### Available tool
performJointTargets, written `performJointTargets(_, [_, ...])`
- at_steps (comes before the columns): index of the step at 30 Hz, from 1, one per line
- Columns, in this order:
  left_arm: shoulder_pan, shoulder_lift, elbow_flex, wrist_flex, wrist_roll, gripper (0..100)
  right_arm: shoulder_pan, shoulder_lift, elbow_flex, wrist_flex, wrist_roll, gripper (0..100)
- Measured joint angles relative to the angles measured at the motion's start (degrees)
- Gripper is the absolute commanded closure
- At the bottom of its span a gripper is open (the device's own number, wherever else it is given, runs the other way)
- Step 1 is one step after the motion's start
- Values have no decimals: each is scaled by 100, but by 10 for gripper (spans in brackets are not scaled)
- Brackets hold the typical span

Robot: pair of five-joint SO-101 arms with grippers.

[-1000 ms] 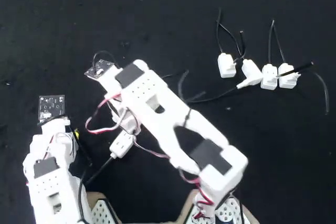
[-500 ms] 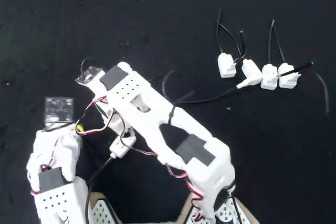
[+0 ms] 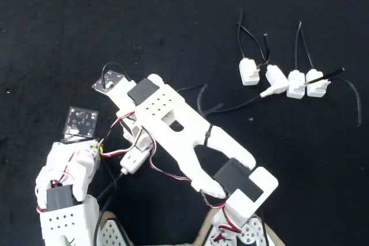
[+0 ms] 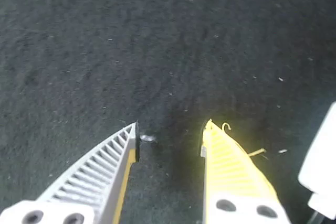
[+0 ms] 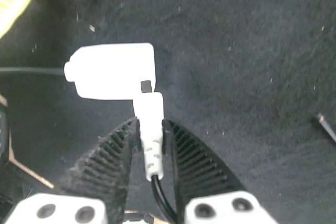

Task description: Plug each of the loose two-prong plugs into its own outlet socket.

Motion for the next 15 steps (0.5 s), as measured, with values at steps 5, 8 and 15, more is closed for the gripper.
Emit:
performJointTargets(5, [-114,0,0,-123,290,798,0,0,26,-105,0,988])
performJointTargets(8, [-440,0,0,-422,668,798,0,0,26,-105,0,988])
performJointTargets(15, [-1037,0,0,-888,2119,798,0,0,26,-123,-53,988])
